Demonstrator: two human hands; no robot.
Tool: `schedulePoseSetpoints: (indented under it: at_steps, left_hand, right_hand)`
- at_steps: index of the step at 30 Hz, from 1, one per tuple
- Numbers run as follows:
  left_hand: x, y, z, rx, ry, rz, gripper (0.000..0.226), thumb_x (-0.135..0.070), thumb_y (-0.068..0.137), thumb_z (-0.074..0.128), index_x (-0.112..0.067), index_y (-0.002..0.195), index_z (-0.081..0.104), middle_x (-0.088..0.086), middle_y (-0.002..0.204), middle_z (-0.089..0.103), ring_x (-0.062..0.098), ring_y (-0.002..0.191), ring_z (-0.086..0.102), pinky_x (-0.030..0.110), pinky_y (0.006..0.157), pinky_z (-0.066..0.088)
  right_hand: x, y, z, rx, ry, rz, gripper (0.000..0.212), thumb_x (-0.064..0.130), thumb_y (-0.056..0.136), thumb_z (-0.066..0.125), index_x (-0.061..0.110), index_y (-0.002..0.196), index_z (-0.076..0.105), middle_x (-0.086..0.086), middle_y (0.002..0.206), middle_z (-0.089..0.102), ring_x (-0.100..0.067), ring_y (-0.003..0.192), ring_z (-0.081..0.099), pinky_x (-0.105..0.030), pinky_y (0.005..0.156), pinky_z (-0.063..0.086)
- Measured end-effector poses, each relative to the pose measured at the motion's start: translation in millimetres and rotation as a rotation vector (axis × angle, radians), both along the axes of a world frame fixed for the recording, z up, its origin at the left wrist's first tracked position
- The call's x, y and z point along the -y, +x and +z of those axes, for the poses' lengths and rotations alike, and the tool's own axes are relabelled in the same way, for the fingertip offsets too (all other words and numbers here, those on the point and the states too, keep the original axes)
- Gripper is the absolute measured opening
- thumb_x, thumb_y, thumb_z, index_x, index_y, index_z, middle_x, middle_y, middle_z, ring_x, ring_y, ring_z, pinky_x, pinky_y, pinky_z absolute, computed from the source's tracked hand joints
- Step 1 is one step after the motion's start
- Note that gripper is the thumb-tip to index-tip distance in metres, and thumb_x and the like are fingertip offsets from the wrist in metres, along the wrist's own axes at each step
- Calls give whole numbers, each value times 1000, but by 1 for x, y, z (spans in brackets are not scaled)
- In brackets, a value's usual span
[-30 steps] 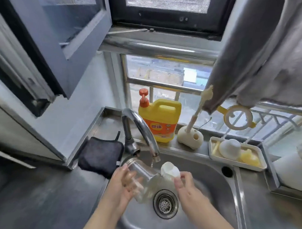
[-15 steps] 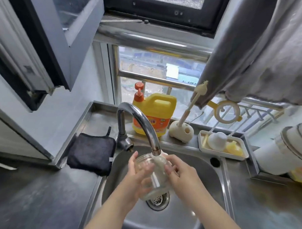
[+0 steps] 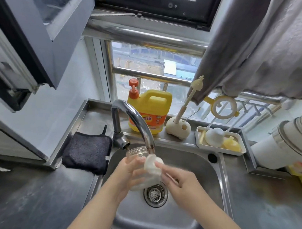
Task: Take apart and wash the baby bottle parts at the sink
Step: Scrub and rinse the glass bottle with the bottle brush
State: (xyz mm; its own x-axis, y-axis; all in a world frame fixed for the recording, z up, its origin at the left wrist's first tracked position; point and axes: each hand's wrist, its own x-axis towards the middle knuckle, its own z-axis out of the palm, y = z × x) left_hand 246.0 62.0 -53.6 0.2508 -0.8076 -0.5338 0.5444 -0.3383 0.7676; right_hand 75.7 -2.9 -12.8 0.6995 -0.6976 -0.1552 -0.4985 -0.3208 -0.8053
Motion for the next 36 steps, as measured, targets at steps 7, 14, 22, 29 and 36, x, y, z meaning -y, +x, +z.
schedulePoseSetpoints:
  at_steps: [7,14,22,29,36]
  left_hand:
    - [-1,-14,-2,-69,-14,-16,62,-39,42,83,-24,101,70,1,97,74,23,83,72,41,75,58]
    - [-5,8,-7,-24,43,19,79,-43,42,81,-9,112,65,7,100,73,23,89,69,44,80,57]
    - [-2,-1,2,46,17,-72,84,-58,32,84,-15,103,72,5,104,73,14,87,69,29,68,55]
    - [-7,-2,2,42,29,-50,63,-43,40,79,-16,95,67,2,92,73,13,75,68,25,60,54]
    - [-4,9,8,106,49,2,69,-47,37,77,-17,98,65,1,93,73,13,76,66,28,68,49]
  right_hand:
    - [19,6,-5,20,30,-93,34,26,94,56,52,115,59,22,110,66,9,106,58,-18,92,46]
    - [10,-15,-14,-47,-70,22,47,29,90,60,74,100,52,22,94,67,2,94,62,-26,87,49]
    - [15,14,-3,32,-170,72,38,43,89,48,69,116,42,8,79,58,-9,78,57,-30,71,48]
    - [31,-8,-7,-69,-180,-3,45,35,93,56,78,98,47,11,76,56,-5,77,54,-16,65,38]
    - [34,1,-2,-162,-283,54,30,39,94,52,63,112,55,7,78,56,-8,79,55,-24,65,40]
